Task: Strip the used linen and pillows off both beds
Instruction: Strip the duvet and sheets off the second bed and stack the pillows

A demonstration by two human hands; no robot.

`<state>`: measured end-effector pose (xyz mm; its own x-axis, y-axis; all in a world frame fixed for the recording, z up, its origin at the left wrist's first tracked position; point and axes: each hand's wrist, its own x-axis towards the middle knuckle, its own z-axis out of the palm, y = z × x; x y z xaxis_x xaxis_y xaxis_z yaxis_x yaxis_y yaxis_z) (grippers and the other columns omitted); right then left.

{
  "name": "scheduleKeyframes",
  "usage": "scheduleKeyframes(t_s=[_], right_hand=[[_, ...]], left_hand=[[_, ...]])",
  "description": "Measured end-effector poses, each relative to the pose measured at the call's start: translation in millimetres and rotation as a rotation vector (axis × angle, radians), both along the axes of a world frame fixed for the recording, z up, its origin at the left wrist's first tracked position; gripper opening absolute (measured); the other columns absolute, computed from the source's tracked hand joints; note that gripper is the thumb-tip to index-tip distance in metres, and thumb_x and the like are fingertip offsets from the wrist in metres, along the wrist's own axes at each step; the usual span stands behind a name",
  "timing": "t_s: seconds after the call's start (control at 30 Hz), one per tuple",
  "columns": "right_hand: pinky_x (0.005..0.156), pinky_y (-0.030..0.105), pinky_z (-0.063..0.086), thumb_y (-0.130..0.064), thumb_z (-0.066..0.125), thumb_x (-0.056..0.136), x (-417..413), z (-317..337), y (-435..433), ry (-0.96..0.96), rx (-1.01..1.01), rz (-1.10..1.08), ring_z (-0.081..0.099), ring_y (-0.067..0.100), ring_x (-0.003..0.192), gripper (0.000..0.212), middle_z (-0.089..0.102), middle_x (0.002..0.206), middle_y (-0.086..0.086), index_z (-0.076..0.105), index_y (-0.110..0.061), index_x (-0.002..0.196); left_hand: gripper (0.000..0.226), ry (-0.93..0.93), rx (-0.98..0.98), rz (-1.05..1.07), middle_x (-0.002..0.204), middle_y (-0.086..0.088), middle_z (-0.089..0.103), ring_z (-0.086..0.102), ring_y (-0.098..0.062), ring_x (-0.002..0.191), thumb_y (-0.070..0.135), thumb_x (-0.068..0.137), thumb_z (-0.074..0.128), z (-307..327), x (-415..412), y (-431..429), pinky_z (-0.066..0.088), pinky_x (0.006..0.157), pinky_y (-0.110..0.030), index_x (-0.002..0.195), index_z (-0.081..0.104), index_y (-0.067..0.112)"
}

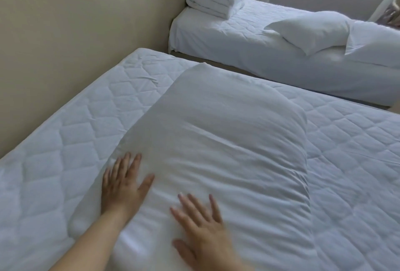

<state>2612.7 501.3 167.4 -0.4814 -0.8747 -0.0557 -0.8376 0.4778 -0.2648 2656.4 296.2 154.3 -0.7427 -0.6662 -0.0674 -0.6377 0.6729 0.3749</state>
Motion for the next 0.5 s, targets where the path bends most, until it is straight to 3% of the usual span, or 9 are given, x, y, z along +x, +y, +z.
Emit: scheduleKeyframes(t_s=[0.1, 0.17, 0.2, 0.27, 0.33, 0.37, 0.43, 0.5], right_hand=[[0.111, 0.034, 0.001, -0.059, 0.013, 0.09, -64, 7, 41, 0.038, 0.022, -0.405, 0.035, 0.015, 0.126, 0.06, 0.056, 0.132, 0.001, 0.044, -0.025, 0.129], [0.112, 0.034, -0.005, -0.059, 0.018, 0.088, -104, 8, 74, 0.063, 0.054, -0.731, 0.018, 0.018, 0.141, 0.067, 0.026, 0.153, -0.003, 0.027, -0.025, 0.144], [0.114, 0.037, 0.0, -0.055, 0.022, 0.091, -118, 2, 99, -0.046, 0.084, -0.88, 0.013, 0.018, 0.143, 0.063, 0.015, 0.156, -0.003, 0.018, -0.025, 0.147], [0.111, 0.042, 0.021, -0.057, 0.026, 0.092, -129, -13, 142, -0.346, 0.072, -1.127, 0.03, 0.025, 0.137, 0.066, 0.031, 0.15, 0.008, 0.027, -0.017, 0.144], [0.091, 0.036, 0.04, -0.065, 0.017, 0.089, -126, -25, 158, -0.542, -0.001, -1.265, 0.052, 0.03, 0.11, 0.082, 0.055, 0.121, 0.02, 0.04, -0.002, 0.136], [0.085, 0.033, 0.039, -0.05, 0.019, 0.097, -124, -31, 157, -0.616, -0.045, -1.299, 0.053, 0.031, 0.104, 0.069, 0.057, 0.114, 0.023, 0.041, 0.004, 0.134], [0.098, 0.038, 0.031, -0.022, 0.032, 0.101, -117, -45, 152, -0.705, -0.162, -1.414, 0.042, 0.037, 0.124, 0.046, 0.044, 0.135, 0.027, 0.035, 0.007, 0.137], [0.111, 0.044, 0.024, -0.029, 0.035, 0.099, -109, -51, 148, -0.76, -0.266, -1.49, 0.028, 0.035, 0.136, 0.052, 0.029, 0.149, 0.019, 0.026, -0.003, 0.144]], left_hand=[[0.122, 0.002, -0.024, 0.017, 0.151, -0.008, 0.03, 0.025, -0.028, 0.14, 0.089, 0.054, -0.015, -1, -3, 4, 0.009, 0.113, -0.039, 0.142, 0.034, 0.02], [0.123, -0.009, -0.036, 0.033, 0.151, -0.007, 0.03, 0.025, -0.028, 0.14, 0.09, 0.053, -0.015, -4, -4, 6, 0.01, 0.113, -0.039, 0.142, 0.034, 0.02], [0.118, -0.025, -0.03, 0.041, 0.152, -0.006, 0.029, 0.024, -0.027, 0.14, 0.089, 0.055, -0.009, -4, -5, 6, 0.01, 0.113, -0.039, 0.143, 0.032, 0.021], [0.103, -0.026, -0.001, 0.065, 0.153, -0.005, 0.025, 0.02, -0.025, 0.142, 0.077, 0.06, 0.007, -4, -9, 4, 0.009, 0.113, -0.039, 0.144, 0.029, 0.022], [0.087, -0.023, 0.048, 0.111, 0.154, -0.006, 0.022, 0.019, -0.024, 0.142, 0.069, 0.073, 0.021, 2, -17, -3, 0.01, 0.114, -0.039, 0.145, 0.026, 0.02], [0.078, -0.013, 0.073, 0.141, 0.154, -0.007, 0.022, 0.02, -0.025, 0.142, 0.064, 0.083, 0.029, 4, -23, -10, 0.013, 0.113, -0.04, 0.146, 0.024, 0.019], [0.069, 0.001, 0.198, 0.216, 0.153, -0.01, 0.024, 0.025, -0.03, 0.139, 0.054, 0.091, 0.038, 9, -40, -30, 0.02, 0.112, -0.044, 0.147, 0.022, 0.016], [0.075, 0.028, 0.41, 0.302, 0.151, -0.013, 0.027, 0.029, -0.033, 0.137, 0.059, 0.089, 0.039, 7, -61, -54, 0.022, 0.111, -0.043, 0.147, 0.021, 0.014]])
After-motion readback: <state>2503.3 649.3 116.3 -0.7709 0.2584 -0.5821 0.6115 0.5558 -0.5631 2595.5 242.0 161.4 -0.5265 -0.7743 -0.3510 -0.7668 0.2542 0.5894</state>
